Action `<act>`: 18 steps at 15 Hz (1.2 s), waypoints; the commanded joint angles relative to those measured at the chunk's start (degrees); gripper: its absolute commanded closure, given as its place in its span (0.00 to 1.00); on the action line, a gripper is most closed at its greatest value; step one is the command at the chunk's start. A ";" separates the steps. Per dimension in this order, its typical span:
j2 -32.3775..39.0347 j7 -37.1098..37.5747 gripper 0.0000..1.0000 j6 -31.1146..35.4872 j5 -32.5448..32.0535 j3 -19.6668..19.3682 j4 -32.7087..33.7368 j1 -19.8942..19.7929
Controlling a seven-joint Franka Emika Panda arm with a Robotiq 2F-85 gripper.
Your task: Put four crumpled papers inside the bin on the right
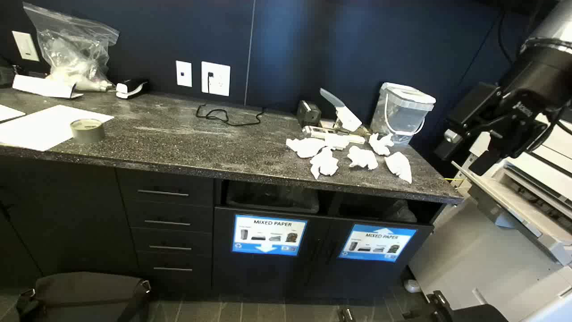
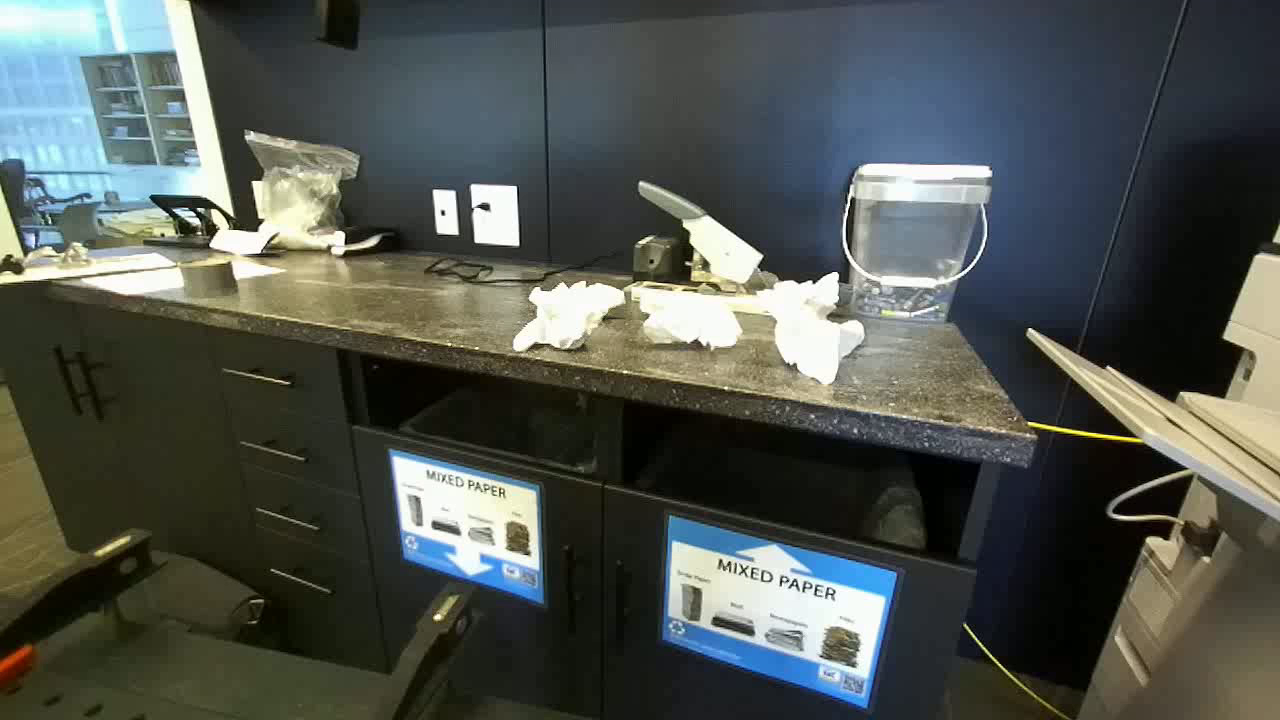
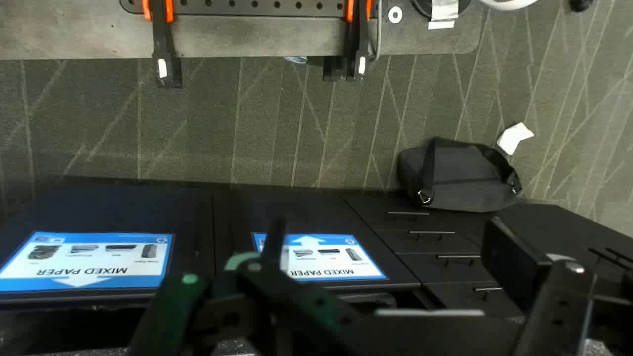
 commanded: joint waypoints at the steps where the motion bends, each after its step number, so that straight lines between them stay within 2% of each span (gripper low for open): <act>1: 0.12 -0.50 0.00 -0.19 0.49 0.59 0.12 -0.73; 6: 0.12 -0.50 0.00 -0.19 0.49 0.59 0.12 -0.73; 9: 3.45 0.23 0.00 2.98 -0.19 1.72 0.18 -0.91; 18: 26.48 3.06 0.00 19.36 -1.06 4.68 4.26 -0.53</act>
